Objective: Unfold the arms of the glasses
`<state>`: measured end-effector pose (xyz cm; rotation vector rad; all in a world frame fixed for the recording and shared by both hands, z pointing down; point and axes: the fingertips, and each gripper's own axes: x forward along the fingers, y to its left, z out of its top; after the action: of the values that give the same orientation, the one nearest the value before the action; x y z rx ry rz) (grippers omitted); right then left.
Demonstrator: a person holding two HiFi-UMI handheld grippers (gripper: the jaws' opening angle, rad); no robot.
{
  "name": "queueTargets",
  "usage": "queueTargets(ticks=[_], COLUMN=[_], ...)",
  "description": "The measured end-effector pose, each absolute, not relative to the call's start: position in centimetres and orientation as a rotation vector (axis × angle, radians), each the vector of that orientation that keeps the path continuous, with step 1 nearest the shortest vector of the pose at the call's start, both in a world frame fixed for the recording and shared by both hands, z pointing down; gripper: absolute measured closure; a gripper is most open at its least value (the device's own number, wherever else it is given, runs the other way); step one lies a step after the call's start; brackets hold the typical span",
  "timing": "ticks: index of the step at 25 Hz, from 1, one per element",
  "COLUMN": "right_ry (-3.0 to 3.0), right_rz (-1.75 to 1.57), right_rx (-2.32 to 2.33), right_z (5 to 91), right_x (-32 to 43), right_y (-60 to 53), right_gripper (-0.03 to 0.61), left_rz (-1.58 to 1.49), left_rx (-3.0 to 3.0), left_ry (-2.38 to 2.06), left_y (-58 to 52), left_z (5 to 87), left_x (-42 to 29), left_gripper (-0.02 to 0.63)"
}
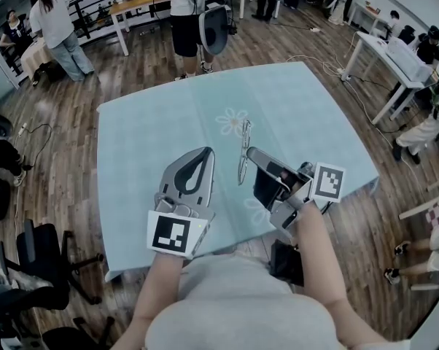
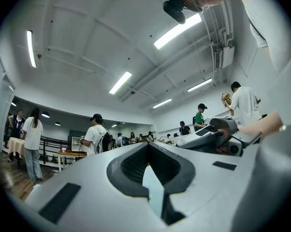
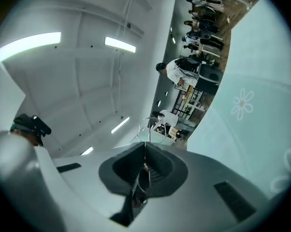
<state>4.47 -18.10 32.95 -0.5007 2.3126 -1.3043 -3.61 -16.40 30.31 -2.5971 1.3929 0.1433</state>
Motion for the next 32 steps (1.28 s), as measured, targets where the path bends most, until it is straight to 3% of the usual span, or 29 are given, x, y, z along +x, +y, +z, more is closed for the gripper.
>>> queueTargets(ticks=[18,20,22,23,26,32], right_ry=[2.09,2.086,2.09,2.092,2.104,2.132], right_rz=[-1.642,-1.646,-1.651,-1.655,-1.662,-1.666], right_rx=[-0.151,-0.151,-0.154,-0.153,-0.142,-0.111], right_z=[33.5,33.7,33.9,33.9,33.7,34.1], right_x=[4.7,4.7,4.7,4.8,5.0,4.5], right_y=[-16.6,-16.6,-16.6,-16.6,-16.3,-15.5], right_gripper=[0.566,0.566,0.566,0.566,0.566,0.566], left_rz=[0.036,0.004,-0.047,-0.082,-0.135,-0.147], left_rx=[-2.759,-2.763,-2.747,-2.732,-2.695,-2.66], left_ry=[1.202,1.157,1.122,1.115,1.104,1.022], left_y=[-15.9,-16.0,-16.4,-16.6,-17.6,-18.2], left_z=[32.6,33.1,33.7,34.0,34.5,35.1], left_x=[-2.0,-1.7,-1.2,-1.0,-0.7,-0.3], left_gripper=[0.596,0.48,0.442,0.442,0.525,0.525])
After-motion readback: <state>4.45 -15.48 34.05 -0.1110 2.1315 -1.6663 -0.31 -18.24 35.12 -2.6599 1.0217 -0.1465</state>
